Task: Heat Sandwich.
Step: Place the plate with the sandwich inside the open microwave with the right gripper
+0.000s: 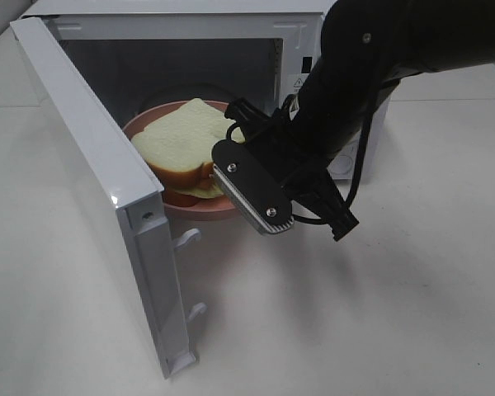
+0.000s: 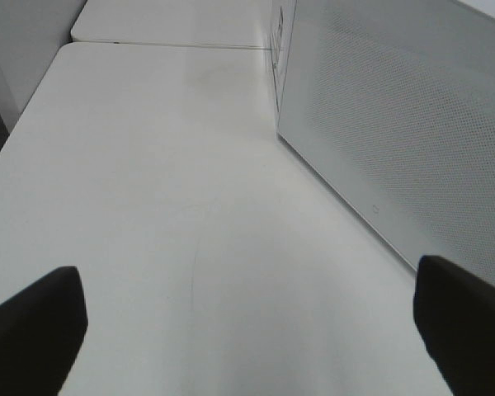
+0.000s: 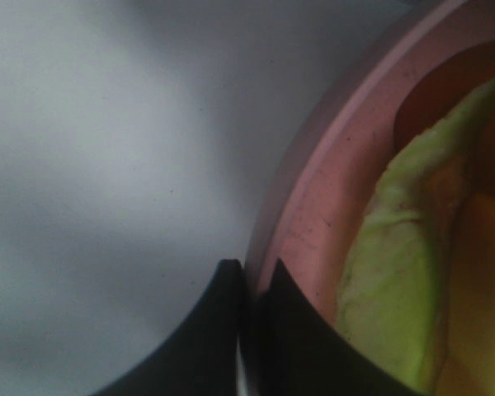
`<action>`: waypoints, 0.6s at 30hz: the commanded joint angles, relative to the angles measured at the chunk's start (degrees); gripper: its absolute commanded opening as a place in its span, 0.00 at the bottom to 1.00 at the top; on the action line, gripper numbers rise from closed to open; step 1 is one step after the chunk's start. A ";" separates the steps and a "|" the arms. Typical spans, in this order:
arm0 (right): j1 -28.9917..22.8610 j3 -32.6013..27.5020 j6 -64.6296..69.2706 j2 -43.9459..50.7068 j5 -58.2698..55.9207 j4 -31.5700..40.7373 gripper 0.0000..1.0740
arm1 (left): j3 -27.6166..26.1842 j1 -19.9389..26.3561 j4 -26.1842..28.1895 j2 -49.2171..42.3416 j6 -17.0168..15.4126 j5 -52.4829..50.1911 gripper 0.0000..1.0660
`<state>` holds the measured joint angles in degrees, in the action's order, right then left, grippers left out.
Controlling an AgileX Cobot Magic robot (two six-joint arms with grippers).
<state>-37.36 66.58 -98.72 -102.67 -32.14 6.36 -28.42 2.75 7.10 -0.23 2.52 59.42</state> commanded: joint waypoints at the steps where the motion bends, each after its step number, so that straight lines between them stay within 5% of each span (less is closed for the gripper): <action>1: -0.74 2.29 -0.69 -1.32 1.09 0.40 0.03 | 0.11 -0.23 0.06 -1.66 -0.29 -0.17 0.95; 18: -0.74 15.07 2.23 -10.20 -4.58 0.34 0.00 | 0.11 -0.23 0.06 -1.66 -0.29 -0.17 0.95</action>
<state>-37.93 80.10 -97.29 -112.36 -36.78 6.30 -28.42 2.75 7.10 -0.23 2.52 59.42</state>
